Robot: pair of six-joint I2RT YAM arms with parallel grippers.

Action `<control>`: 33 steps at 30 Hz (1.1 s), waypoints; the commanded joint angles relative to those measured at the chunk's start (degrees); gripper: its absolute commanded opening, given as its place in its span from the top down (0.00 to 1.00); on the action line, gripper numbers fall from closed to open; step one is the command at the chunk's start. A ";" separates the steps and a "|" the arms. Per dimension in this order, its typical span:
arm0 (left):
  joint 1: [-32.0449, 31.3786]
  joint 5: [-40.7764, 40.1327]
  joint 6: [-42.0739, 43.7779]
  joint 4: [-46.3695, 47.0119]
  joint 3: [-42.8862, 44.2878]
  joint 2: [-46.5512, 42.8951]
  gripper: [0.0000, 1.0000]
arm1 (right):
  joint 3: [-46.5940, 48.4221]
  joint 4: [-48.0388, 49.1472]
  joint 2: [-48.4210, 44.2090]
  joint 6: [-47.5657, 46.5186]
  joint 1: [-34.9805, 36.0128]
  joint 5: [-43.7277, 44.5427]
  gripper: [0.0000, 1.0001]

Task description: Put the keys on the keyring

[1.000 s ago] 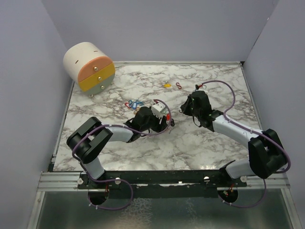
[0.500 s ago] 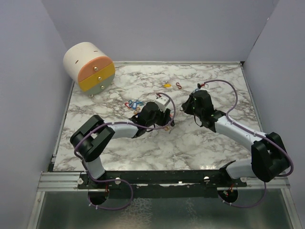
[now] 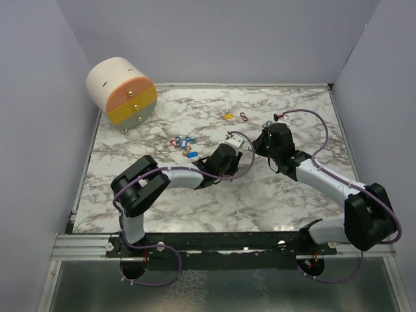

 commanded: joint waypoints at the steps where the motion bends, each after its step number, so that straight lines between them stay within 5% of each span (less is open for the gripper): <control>1: -1.80 -8.05 -0.24 -3.62 3.61 2.74 0.56 | -0.92 0.24 -2.34 -0.78 -0.86 -1.40 1.00; 10: -3.20 -14.02 -0.20 -7.00 6.32 5.28 0.60 | -2.07 0.31 -3.57 -0.79 -2.10 -2.08 1.00; 30: -3.19 -13.23 -0.41 -9.60 7.64 7.30 0.66 | -2.92 0.42 -4.22 -0.57 -2.90 -2.99 1.00; 33: -3.19 -13.35 -0.20 -9.94 7.76 7.54 0.75 | -2.96 0.52 -4.29 -0.52 -2.86 -2.99 1.00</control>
